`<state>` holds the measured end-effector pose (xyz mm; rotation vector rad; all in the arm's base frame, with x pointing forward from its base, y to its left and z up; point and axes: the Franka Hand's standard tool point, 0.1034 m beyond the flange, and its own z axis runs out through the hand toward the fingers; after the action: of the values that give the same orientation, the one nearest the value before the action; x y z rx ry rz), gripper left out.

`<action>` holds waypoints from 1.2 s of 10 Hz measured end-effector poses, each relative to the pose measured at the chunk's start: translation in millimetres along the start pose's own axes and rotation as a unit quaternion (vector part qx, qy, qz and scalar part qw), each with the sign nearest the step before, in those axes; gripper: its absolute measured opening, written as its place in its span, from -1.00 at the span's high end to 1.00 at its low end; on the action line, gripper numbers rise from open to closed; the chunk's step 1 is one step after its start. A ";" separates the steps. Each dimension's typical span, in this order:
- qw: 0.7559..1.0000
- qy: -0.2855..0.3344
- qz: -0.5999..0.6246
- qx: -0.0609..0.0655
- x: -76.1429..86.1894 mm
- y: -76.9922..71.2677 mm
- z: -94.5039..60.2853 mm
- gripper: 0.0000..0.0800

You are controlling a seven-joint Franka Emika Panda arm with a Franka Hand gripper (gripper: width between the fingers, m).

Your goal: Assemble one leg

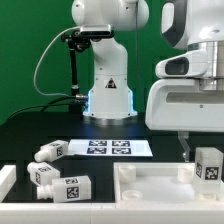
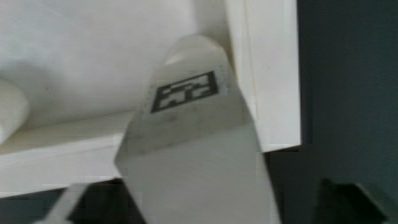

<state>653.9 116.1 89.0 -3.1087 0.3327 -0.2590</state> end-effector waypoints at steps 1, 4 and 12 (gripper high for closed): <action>0.999 -0.001 0.045 0.002 -0.3 -0.6 0.1 0.06; 0.976 0.003 0.216 -0.007 0.5 6.5 0.5 0.26; 0.792 -0.037 0.610 0.016 -6.9 20.1 2.7 0.26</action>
Offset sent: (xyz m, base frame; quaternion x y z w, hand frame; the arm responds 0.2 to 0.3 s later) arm -0.0046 -0.0031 -0.0064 -0.0204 0.0189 0.2823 0.9589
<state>643.5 97.9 84.8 -2.1722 2.0640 -0.0868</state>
